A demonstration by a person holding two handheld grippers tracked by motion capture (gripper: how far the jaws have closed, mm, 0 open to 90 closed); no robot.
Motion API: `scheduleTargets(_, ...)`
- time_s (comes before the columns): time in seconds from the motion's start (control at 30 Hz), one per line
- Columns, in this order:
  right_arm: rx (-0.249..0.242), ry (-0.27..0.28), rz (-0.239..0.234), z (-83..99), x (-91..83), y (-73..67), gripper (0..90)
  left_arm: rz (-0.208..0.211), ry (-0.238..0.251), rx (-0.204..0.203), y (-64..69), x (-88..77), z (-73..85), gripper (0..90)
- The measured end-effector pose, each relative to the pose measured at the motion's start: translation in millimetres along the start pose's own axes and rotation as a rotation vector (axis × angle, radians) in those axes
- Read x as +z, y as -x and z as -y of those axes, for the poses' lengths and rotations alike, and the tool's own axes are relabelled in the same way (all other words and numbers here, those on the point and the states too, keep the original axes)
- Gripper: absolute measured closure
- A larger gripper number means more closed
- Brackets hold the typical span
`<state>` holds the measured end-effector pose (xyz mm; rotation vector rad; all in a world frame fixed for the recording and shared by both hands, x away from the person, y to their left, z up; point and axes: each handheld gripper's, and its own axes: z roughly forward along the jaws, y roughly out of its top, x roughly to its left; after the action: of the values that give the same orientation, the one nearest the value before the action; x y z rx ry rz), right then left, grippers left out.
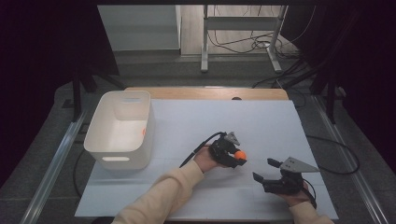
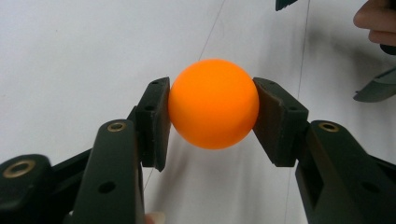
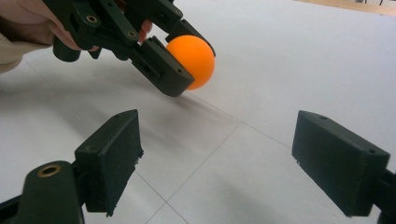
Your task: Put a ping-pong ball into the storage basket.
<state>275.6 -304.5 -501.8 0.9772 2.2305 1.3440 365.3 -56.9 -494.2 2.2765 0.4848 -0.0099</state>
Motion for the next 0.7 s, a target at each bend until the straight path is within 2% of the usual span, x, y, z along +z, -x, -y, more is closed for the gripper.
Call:
scheduleTargets(0.33, 0.0, 0.0, -0.001, 0.1, 0.1, -0.4, 16.1, -0.02, 0.002, 0.026, 3.1, -10.6, 1.9, 50.0)
scheduleTargets(0.37, 0.0, 0.0, -0.001, 0.1, 0.2, -0.5, 16.0, -0.02, 0.015, 0.014, 4.2, -10.8, 2.3, 50.0)
scheduleTargets(0.7, -0.001, -0.003, 0.005, 0.2, 0.8, -0.6, 16.0, -0.027, 0.045, 0.018, 7.1, -22.2, 5.1, 50.0)
